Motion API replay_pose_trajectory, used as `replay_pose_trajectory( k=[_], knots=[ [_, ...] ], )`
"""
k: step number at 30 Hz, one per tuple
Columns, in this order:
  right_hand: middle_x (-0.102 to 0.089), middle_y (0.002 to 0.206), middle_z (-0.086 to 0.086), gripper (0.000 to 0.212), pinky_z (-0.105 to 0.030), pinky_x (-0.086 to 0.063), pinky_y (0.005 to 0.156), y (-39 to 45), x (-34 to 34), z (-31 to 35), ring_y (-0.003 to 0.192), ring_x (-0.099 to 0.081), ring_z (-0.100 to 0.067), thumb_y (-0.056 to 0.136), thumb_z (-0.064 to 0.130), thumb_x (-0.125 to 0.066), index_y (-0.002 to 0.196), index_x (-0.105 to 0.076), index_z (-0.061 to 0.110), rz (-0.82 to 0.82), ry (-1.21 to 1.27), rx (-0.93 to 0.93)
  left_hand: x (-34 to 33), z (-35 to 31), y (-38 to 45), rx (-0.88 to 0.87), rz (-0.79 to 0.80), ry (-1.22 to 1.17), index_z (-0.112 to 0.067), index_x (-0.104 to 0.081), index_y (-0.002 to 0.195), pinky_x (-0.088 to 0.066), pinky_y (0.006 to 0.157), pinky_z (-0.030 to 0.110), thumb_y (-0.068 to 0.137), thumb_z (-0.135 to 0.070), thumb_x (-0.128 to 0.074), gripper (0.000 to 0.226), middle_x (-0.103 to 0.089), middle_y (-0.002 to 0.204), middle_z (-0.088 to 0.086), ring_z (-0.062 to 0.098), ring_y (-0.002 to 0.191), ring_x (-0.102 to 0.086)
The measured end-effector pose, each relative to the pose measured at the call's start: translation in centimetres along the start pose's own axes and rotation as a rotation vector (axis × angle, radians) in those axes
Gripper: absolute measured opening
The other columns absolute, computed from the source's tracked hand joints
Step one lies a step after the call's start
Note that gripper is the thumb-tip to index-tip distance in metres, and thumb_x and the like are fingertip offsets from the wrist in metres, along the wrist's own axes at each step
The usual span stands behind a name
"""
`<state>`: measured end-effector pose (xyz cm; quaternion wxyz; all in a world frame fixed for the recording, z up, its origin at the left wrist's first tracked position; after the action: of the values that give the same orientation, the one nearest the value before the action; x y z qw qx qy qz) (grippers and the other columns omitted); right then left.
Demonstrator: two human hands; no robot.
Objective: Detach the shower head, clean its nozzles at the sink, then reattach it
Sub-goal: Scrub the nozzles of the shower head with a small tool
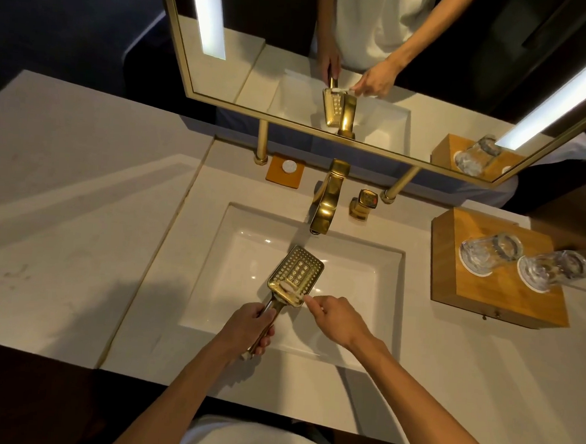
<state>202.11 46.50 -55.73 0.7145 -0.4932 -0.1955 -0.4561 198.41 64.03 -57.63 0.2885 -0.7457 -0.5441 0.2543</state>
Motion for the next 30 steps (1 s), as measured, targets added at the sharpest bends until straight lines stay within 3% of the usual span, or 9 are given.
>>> replay_pose_trajectory(
  k=[5,11,18,25,30],
  knots=[
    [-0.049,0.063,0.010,0.050,-0.036,-0.044,0.061,-0.7,-1.1,0.6,0.064,-0.050,-0.016,0.100,0.061,-0.024,0.061,-0.040,0.033,0.005,-0.073,0.038,0.0,-0.6,0.0,-0.012,-0.011,0.019,-0.004,-0.057,0.086,-0.042,0.043,0.027,0.100,-0.023,-0.047,0.025,-0.058,0.068,0.009,0.017,0.048,-0.049],
    [-0.069,0.085,0.000,0.059,-0.034,-0.048,0.063,-0.3,-0.4,2.4,0.077,-0.061,-0.021,0.100,0.061,-0.022,0.092,-0.068,0.025,-0.144,0.017,0.012,-0.7,-1.2,0.2,-0.022,-0.002,0.022,-0.006,-0.056,0.081,-0.042,0.043,0.027,0.100,-0.022,-0.047,0.026,-0.057,0.069,0.011,0.017,0.049,-0.050],
    [-0.058,0.069,0.003,0.051,-0.035,-0.047,0.060,-1.8,-1.1,1.4,0.064,-0.054,-0.021,0.101,0.061,-0.018,0.066,-0.040,0.032,-0.157,-0.140,0.035,-0.5,-0.8,0.3,-0.016,-0.009,-0.073,-0.006,-0.055,0.083,-0.040,0.041,0.025,0.100,-0.024,-0.049,0.025,-0.056,0.067,0.010,0.015,0.046,-0.048],
    [-0.059,0.068,0.006,0.054,-0.034,-0.048,0.061,-1.6,-1.1,-1.1,0.069,-0.060,-0.021,0.100,0.063,-0.018,0.073,-0.050,0.029,-0.142,-0.187,0.036,-0.6,-0.8,0.4,-0.016,-0.011,-0.088,-0.006,-0.054,0.082,-0.039,0.040,0.024,0.101,-0.026,-0.049,0.027,-0.056,0.066,0.008,0.015,0.046,-0.048],
    [-0.063,0.074,0.002,0.052,-0.032,-0.043,0.060,-1.4,-1.4,0.8,0.070,-0.060,-0.022,0.101,0.059,-0.020,0.079,-0.056,0.029,-0.143,-0.161,0.046,-0.9,-0.8,0.7,-0.021,0.014,-0.017,-0.006,-0.054,0.084,-0.041,0.042,0.026,0.101,-0.025,-0.046,0.027,-0.056,0.066,0.008,0.016,0.047,-0.048]
  ],
)
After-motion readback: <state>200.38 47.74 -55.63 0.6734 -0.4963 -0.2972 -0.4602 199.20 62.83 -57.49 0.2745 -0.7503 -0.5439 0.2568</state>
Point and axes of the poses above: each hand's wrist, its own y-axis towards the middle knuckle, its own x-axis out of the back of the hand, z = x × y, the point moved 10 cm from there along y, towards the middle knuckle
